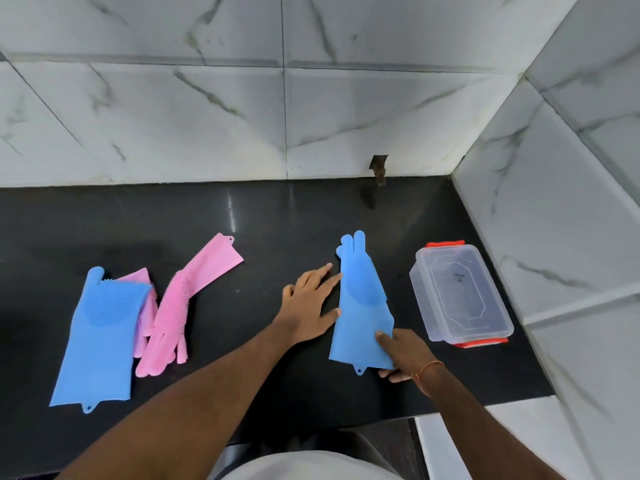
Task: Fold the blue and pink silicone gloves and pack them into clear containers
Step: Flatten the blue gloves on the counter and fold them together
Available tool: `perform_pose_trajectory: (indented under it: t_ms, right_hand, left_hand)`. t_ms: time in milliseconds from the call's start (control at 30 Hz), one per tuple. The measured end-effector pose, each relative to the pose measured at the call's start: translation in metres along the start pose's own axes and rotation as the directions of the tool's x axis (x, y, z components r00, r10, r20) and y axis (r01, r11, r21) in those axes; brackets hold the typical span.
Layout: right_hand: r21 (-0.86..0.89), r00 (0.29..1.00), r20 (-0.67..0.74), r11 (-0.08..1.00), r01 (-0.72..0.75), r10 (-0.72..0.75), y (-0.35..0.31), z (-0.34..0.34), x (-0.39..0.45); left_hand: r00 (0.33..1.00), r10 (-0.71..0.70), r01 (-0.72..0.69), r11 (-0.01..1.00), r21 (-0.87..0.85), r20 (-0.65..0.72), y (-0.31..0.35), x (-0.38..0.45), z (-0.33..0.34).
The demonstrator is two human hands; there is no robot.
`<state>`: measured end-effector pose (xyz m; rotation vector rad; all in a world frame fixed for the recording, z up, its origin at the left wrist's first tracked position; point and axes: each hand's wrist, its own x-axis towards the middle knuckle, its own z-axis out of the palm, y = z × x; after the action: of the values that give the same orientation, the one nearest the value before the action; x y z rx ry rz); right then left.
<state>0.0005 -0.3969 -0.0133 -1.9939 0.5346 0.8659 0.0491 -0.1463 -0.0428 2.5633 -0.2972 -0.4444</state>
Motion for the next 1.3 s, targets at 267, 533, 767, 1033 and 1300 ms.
perform_pose_trajectory:
  t_ms: [267,533,767,1033,1300]
  right_hand:
    - [-0.151,0.987,0.155,0.986,0.073,-0.049,0.001,-0.006,0.005]
    - [0.521,0.995,0.032,0.851,0.067,-0.098,-0.024,0.033,0.003]
    - [0.658,0.997,0.015,0.752,0.042,-0.069,-0.057,0.049,0.008]
    - [0.401,0.925,-0.13,0.834,0.379,-0.358,-0.073,0.031,0.024]
    - [0.297,0.937,-0.212,0.895,0.331,-0.276,-0.053,0.054,0.03]
  left_hand:
    - [0.961,0.227,-0.274,0.859,0.433,0.158,0.01,0.002,0.028]
    - [0.996,0.082,-0.085,0.857,0.509,0.028,-0.017,-0.051,0.043]
    - [0.997,0.058,-0.075,0.868,0.491,0.05,-0.037,-0.085,0.039]
    - [0.999,0.039,-0.039,0.981,0.191,0.003,-0.034,-0.093,0.017]
    - [0.791,-0.611,0.44,0.541,-0.717,0.025,0.016,-0.025,-0.011]
